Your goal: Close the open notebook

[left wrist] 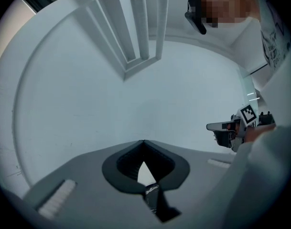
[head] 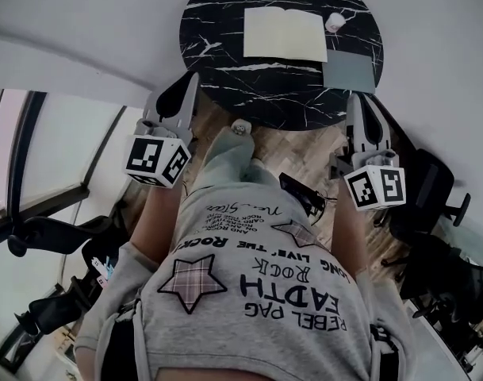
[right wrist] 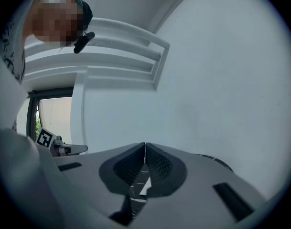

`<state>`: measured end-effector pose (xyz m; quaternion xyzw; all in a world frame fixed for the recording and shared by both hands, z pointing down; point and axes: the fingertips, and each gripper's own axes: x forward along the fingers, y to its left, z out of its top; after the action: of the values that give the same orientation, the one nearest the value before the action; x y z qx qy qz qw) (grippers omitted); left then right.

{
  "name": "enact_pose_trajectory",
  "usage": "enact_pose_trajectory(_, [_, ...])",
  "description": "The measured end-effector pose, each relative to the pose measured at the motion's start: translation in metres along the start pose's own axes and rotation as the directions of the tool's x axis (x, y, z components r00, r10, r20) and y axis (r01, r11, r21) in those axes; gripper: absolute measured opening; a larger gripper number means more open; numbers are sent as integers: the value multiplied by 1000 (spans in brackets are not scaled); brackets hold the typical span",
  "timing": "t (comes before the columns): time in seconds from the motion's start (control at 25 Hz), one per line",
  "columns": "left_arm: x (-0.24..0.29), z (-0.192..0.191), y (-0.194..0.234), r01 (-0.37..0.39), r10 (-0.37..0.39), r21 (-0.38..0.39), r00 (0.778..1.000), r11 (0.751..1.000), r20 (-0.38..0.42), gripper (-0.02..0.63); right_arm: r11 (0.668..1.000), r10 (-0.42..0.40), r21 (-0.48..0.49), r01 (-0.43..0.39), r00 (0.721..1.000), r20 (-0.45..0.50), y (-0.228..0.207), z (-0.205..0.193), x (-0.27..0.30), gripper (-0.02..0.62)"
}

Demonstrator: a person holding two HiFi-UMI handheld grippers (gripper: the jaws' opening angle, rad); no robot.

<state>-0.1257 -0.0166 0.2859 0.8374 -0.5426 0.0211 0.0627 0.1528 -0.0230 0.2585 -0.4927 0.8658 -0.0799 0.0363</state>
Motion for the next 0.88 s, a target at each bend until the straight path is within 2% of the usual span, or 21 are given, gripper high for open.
enact_pose_trajectory(0.32, [76, 20, 26, 74, -74, -1, 996, 997, 56, 9, 994, -100, -50, 102, 995, 28, -40, 25, 37, 14])
enact_pose_trajectory(0.52, [124, 36, 53, 99, -99, 6, 992, 995, 83, 9, 990, -126, -59, 129, 991, 49, -53, 33, 76, 13])
enact_pose_trajectory(0.88, [186, 33, 93, 145, -145, 3, 989, 989, 40, 9, 985, -163, -47, 165, 986, 37, -71, 34, 141, 12])
